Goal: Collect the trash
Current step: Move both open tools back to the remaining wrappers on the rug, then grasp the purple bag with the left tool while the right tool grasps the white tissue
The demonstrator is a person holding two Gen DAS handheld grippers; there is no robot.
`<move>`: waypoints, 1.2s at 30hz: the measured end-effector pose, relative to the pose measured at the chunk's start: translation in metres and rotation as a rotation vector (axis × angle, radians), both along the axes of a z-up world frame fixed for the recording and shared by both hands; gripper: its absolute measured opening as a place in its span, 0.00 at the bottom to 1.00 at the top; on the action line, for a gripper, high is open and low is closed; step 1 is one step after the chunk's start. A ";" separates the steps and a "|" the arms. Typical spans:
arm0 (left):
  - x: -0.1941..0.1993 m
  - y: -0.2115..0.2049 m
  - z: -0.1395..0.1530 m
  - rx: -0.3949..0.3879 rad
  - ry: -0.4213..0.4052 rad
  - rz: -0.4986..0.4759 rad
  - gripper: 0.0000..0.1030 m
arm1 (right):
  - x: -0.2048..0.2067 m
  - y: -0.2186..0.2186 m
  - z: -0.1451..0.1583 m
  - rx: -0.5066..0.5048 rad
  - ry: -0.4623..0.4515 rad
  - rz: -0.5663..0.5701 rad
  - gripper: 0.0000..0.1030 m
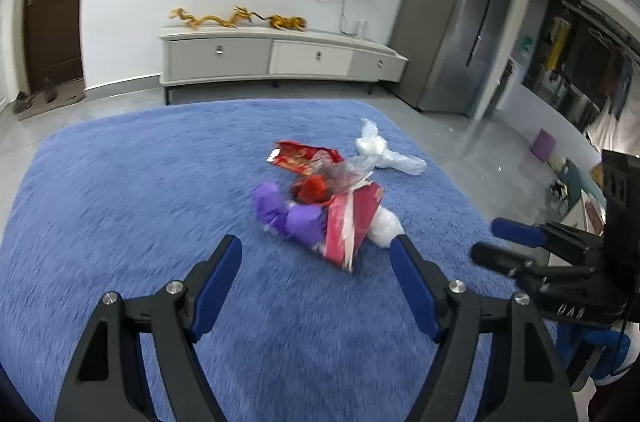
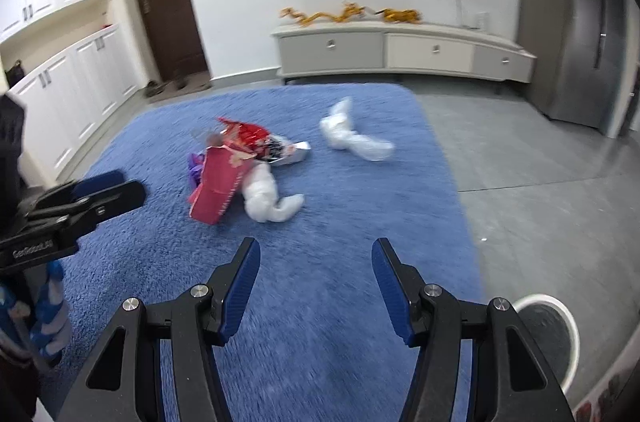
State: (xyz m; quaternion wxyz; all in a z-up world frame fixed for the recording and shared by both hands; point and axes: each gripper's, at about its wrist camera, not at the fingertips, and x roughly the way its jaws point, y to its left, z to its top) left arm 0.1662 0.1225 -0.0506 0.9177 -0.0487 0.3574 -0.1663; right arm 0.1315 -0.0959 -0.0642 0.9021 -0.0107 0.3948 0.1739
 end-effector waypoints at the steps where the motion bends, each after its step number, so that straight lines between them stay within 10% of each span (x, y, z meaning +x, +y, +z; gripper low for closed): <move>1: 0.004 -0.002 -0.001 0.006 0.000 -0.009 0.73 | 0.002 0.001 -0.002 -0.001 0.003 0.007 0.54; 15: 0.071 0.031 -0.021 -0.089 0.109 0.117 0.68 | 0.039 0.010 -0.009 0.055 0.024 0.069 0.54; 24: 0.094 0.019 -0.039 -0.119 0.208 0.059 0.29 | 0.063 0.032 -0.034 0.080 0.102 0.147 0.54; 29: 0.083 0.009 -0.033 -0.080 0.151 0.059 0.19 | 0.061 0.029 -0.030 0.108 0.094 0.169 0.28; 36: 0.048 0.016 -0.022 -0.032 0.096 0.107 0.17 | 0.028 0.013 -0.020 0.093 0.064 0.153 0.21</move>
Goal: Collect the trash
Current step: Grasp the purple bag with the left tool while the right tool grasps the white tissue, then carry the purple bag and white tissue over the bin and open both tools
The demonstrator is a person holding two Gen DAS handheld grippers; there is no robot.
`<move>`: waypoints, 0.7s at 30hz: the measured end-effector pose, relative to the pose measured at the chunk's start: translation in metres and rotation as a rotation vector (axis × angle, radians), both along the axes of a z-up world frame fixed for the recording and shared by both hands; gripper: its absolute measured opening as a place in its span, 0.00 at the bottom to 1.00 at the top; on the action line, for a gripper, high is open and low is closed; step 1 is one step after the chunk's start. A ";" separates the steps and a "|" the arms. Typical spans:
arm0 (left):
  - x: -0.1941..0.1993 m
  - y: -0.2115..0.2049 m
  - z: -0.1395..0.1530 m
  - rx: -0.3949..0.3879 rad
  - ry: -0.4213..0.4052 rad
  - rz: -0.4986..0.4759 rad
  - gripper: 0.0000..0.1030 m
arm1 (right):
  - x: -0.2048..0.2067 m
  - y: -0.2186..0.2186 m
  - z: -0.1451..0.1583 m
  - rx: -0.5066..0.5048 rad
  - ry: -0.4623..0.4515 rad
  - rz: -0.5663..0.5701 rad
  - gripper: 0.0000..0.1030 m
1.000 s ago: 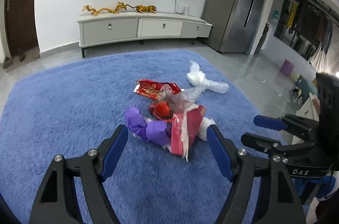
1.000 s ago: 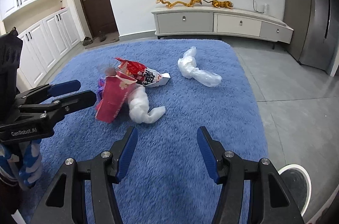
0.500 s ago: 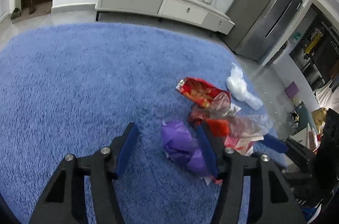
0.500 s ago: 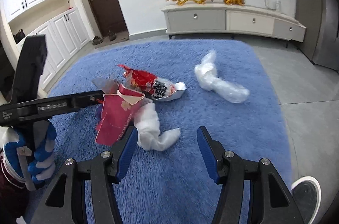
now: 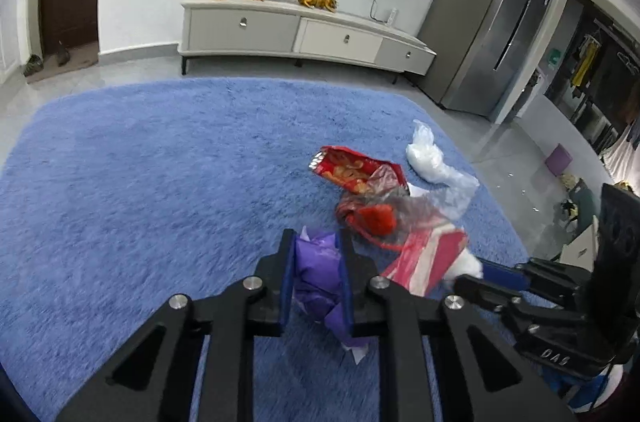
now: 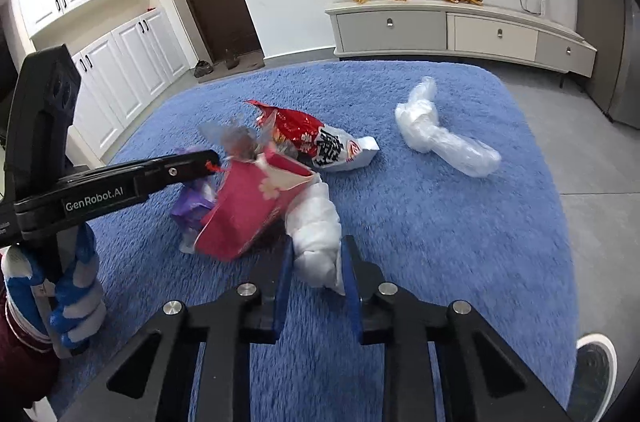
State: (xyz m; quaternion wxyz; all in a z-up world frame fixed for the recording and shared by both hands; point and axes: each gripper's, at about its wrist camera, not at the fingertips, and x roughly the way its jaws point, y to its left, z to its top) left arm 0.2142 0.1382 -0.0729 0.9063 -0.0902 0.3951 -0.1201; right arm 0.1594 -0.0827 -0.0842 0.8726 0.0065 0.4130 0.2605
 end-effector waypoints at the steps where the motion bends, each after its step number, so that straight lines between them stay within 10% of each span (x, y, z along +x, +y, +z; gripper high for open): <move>1: -0.008 0.003 0.003 0.006 -0.008 0.010 0.17 | -0.003 -0.002 0.000 0.000 0.000 -0.005 0.21; 21: -0.160 -0.058 0.047 0.167 -0.130 -0.116 0.17 | -0.135 -0.044 0.028 0.021 -0.014 -0.078 0.21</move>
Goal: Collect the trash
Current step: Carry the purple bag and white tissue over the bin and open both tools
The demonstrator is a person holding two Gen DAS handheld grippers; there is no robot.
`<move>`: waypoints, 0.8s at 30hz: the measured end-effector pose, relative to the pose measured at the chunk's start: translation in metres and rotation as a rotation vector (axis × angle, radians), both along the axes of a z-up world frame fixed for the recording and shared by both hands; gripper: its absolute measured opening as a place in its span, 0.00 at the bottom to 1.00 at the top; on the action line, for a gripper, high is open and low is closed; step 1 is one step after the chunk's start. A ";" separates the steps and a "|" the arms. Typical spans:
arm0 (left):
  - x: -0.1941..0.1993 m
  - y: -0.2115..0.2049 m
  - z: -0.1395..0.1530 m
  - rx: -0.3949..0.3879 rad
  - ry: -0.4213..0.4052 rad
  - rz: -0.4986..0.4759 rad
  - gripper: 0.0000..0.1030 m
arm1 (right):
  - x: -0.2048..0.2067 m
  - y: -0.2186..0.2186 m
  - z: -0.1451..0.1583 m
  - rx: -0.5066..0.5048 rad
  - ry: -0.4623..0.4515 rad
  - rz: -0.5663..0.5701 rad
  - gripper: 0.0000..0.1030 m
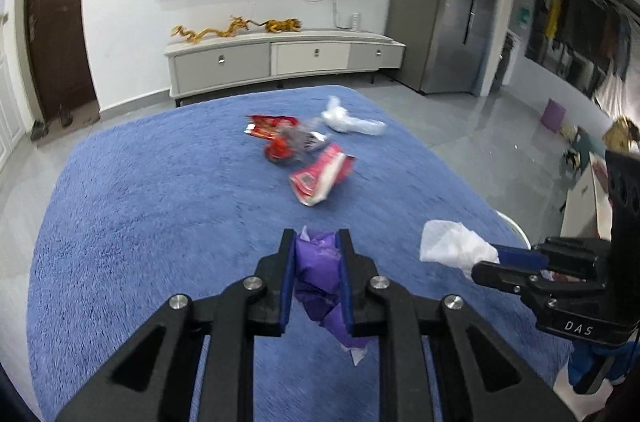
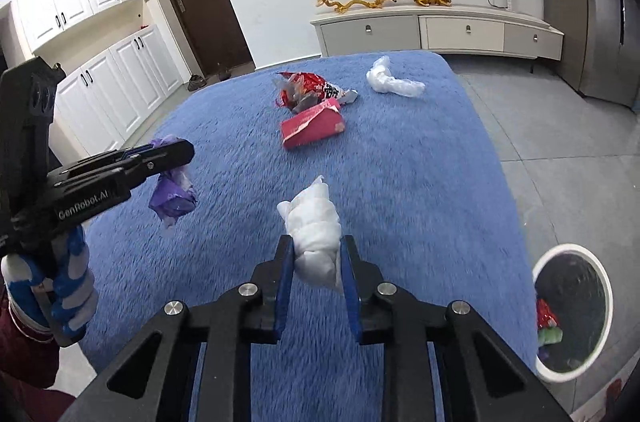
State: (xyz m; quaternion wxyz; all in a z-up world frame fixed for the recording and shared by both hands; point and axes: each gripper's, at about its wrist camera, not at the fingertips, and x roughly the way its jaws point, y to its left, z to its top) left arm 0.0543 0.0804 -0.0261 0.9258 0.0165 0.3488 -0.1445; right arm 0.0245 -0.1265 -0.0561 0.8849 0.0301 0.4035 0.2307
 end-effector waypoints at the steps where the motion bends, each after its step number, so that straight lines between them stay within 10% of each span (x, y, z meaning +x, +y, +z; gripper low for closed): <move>1: -0.005 -0.005 0.000 0.006 -0.001 -0.011 0.17 | -0.002 0.001 0.000 -0.002 0.000 -0.003 0.21; 24: -0.021 -0.093 0.005 0.120 -0.014 -0.128 0.17 | -0.030 -0.070 -0.006 0.084 -0.024 -0.117 0.21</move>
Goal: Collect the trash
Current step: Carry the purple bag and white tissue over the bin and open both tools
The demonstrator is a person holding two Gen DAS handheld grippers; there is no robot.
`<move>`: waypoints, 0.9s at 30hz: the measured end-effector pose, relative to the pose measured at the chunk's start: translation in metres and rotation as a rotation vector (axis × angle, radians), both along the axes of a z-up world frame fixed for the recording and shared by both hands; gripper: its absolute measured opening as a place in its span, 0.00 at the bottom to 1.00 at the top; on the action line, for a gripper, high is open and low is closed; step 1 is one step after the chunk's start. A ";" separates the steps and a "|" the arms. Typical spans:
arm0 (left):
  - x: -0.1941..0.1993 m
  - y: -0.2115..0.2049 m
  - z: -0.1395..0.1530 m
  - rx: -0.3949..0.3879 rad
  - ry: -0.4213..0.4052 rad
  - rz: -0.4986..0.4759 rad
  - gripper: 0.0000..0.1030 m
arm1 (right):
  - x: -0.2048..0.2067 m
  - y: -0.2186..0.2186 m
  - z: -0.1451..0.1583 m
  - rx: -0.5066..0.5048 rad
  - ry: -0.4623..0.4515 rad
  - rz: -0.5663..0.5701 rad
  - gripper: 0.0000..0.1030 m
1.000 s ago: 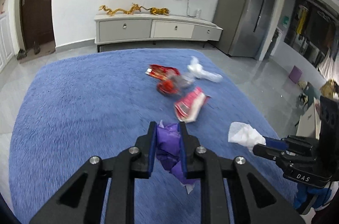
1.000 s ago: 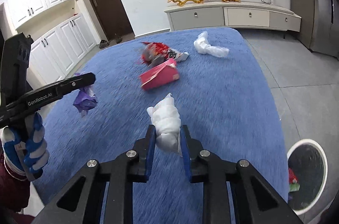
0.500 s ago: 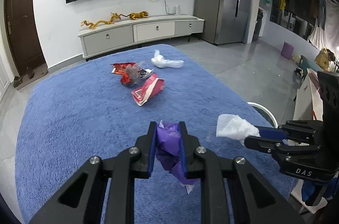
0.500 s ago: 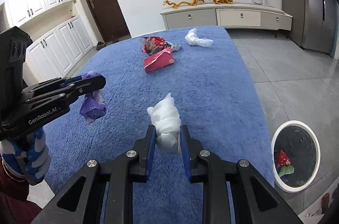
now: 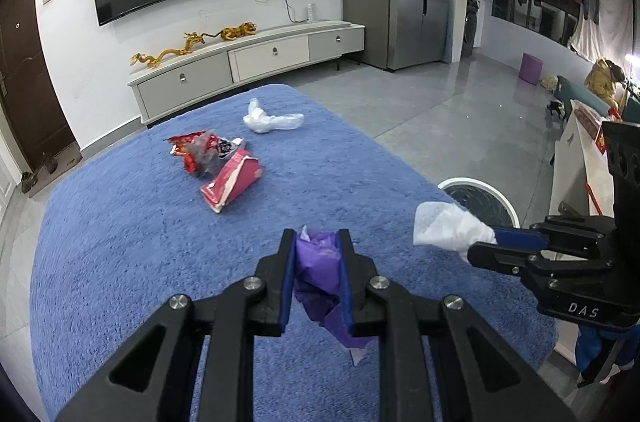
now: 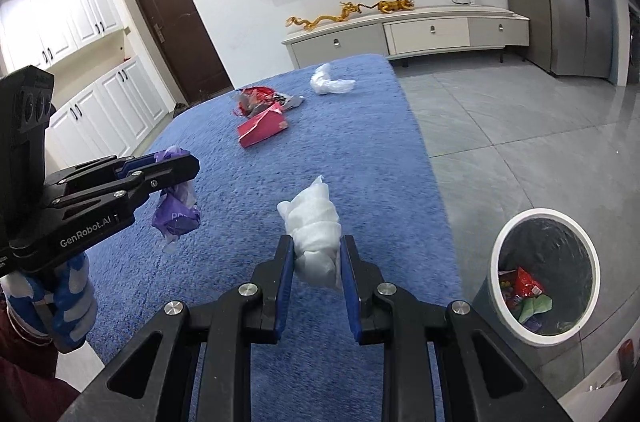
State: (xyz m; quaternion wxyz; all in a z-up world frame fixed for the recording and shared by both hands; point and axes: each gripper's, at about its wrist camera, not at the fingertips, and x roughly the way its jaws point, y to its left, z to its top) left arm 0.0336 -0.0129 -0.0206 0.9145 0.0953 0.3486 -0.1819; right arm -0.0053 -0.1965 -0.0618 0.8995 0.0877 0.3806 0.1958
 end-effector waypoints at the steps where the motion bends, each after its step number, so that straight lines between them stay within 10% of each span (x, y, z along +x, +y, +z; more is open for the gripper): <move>1: 0.000 -0.002 0.000 0.004 0.001 -0.003 0.17 | 0.000 -0.002 0.000 0.002 -0.001 -0.003 0.21; 27: 0.006 -0.082 -0.008 0.105 0.013 -0.119 0.17 | -0.015 -0.089 -0.017 0.087 -0.012 -0.166 0.21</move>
